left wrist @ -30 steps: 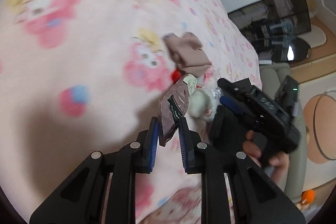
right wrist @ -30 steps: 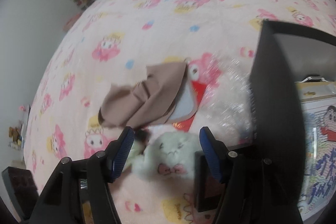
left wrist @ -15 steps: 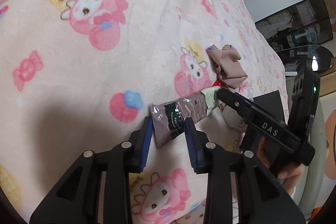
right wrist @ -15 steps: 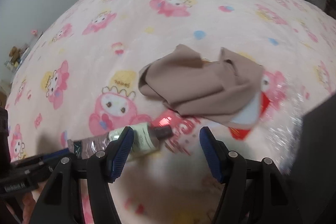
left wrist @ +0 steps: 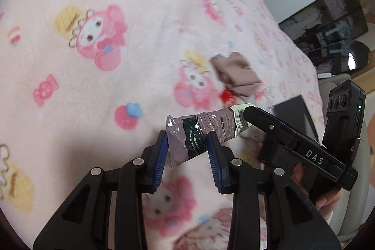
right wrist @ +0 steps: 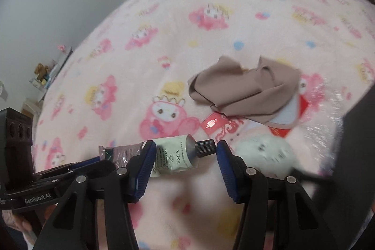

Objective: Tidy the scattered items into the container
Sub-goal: 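Carry the tube over the black box, lower it inside, open the left tool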

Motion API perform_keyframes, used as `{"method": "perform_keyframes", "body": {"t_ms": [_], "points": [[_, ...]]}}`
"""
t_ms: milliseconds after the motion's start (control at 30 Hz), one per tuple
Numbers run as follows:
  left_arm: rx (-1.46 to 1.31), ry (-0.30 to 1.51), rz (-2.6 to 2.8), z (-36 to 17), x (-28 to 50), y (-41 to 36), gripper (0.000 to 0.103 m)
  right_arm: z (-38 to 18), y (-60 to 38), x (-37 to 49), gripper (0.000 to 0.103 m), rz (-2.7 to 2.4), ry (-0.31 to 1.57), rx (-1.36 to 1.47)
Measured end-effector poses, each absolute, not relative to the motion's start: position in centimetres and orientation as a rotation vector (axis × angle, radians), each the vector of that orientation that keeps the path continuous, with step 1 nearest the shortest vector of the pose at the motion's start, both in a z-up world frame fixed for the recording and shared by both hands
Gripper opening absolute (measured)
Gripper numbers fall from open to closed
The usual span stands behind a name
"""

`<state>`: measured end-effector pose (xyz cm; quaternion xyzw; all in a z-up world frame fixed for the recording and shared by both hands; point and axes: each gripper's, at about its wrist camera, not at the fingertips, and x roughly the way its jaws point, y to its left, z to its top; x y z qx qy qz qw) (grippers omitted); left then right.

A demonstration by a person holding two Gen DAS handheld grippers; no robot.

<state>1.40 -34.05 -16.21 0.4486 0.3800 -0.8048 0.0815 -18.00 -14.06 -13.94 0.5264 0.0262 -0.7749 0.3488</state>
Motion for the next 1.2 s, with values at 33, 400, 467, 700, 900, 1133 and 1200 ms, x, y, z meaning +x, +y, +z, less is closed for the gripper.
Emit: {"method": "perform_keyframes", "body": {"t_ms": [33,400,467,700,900,1133,1200], "points": [[1.337,1.119,-2.421,-15.4,1.7,-33.5,0.035,-13.0,-13.3,-17.6,0.05,-2.018,0.06,1.353],[1.346,0.995,-2.593,-8.5,2.9,-24.9,0.035,-6.9,-4.7,-11.7,0.05,-2.139,-0.031,1.265],[1.36,0.978,-2.622,-7.8,2.8,-22.9,0.035,-6.2,-2.6,-10.8,0.05,-2.168,-0.042,1.26],[1.446,0.933,-2.705,-6.5,1.1,-15.5,0.035,-4.7,5.4,-8.4,0.05,-2.279,-0.124,1.258],[1.526,0.909,-2.756,-6.9,-1.0,-9.9,0.035,-5.1,11.4,-7.8,0.05,-2.349,-0.193,1.295],[1.619,0.887,-2.787,-7.6,-4.8,-5.6,0.035,-5.5,16.0,-8.5,0.05,-2.431,-0.179,1.336],[1.623,0.867,-2.782,-7.5,-6.4,-5.1,0.036,-5.4,17.0,-9.6,0.05,-2.436,-0.185,1.341]]}}
